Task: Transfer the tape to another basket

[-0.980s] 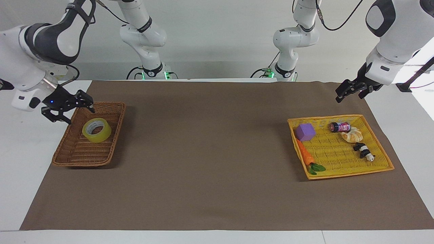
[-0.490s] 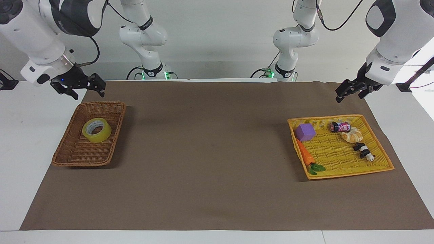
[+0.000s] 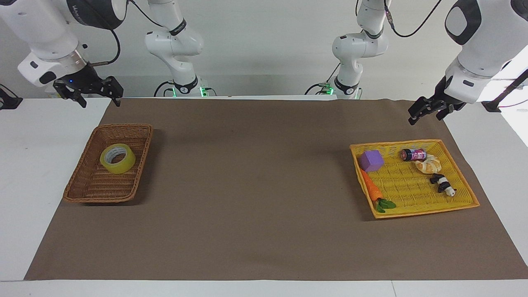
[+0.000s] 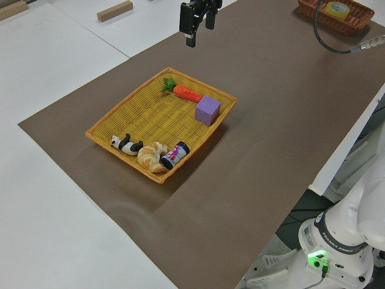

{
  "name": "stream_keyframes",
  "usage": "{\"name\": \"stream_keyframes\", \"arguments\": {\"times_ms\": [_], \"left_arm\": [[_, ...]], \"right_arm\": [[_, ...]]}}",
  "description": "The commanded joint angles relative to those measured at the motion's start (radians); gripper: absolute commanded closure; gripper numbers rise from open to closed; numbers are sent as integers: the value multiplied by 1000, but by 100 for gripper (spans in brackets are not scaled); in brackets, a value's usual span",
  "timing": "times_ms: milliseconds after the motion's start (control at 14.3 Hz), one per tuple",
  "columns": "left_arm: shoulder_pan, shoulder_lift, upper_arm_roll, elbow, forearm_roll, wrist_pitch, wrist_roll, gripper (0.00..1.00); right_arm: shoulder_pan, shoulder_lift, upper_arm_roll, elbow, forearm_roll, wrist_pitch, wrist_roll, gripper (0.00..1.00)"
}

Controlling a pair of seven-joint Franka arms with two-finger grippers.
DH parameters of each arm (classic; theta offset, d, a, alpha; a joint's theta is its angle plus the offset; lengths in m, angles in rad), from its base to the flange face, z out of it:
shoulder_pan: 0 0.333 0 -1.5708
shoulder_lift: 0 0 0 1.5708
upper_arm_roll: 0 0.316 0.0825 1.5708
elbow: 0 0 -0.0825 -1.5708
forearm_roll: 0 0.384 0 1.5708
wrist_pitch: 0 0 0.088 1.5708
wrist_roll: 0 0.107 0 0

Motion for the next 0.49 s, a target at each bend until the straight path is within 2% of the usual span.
{"name": "stream_keyframes", "arguments": {"times_ms": [0, 420], "left_arm": [[6, -13, -2, -13, 9, -10, -1, 0], [6, -13, -2, -13, 9, -10, -1, 0]], "right_arm": [[-7, 8, -1, 29, -6, -20, 15, 0], [-7, 8, -4, 23, 46, -21, 24, 1]]}}
